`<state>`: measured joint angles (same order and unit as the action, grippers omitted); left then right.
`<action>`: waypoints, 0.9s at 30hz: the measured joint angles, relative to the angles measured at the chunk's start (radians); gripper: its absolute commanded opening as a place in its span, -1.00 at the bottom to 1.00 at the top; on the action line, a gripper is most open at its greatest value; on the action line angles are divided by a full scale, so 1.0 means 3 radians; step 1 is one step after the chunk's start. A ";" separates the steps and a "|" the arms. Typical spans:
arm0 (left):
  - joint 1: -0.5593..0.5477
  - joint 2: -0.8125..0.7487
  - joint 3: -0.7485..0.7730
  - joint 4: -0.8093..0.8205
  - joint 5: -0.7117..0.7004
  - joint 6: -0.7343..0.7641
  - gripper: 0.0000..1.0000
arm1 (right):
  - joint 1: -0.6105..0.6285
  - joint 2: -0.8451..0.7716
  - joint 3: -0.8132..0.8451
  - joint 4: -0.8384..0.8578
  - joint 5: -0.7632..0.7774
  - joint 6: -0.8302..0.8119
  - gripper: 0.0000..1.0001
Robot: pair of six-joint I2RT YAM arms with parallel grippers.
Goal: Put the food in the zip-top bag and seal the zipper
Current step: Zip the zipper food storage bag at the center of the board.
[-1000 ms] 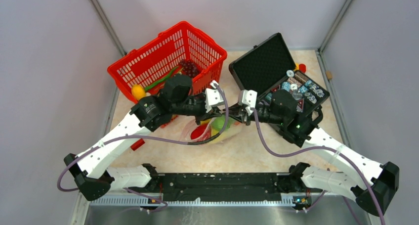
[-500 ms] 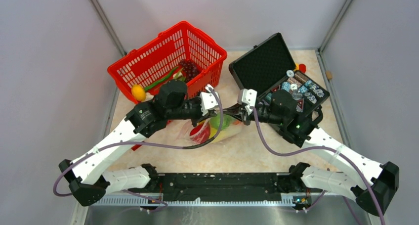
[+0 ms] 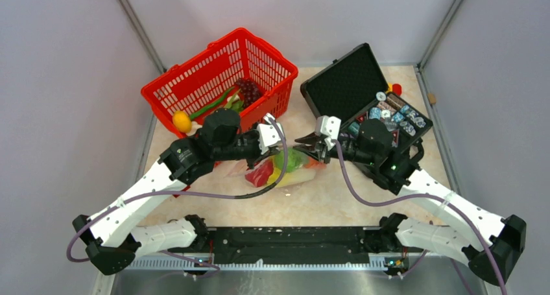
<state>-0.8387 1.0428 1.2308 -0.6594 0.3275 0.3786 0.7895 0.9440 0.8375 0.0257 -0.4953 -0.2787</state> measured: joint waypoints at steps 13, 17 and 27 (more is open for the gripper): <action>0.0006 0.0104 0.0086 -0.0025 0.0228 -0.0034 -1.00 | -0.0003 0.0083 0.0137 -0.0128 -0.0181 -0.0126 0.05; 0.0006 0.0122 0.0092 -0.0025 0.0251 -0.0036 -1.00 | -0.0003 0.0189 0.0212 -0.0141 -0.0273 -0.0144 -0.19; 0.0014 0.0155 0.0112 -0.0022 0.0242 -0.0060 -1.00 | -0.0003 0.0201 0.0214 -0.0137 -0.0356 -0.0144 -1.00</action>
<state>-0.8345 1.0893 1.2644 -0.6659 0.4000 0.3607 0.7887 1.0042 0.9016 -0.0154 -0.6022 -0.3218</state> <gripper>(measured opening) 0.079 0.013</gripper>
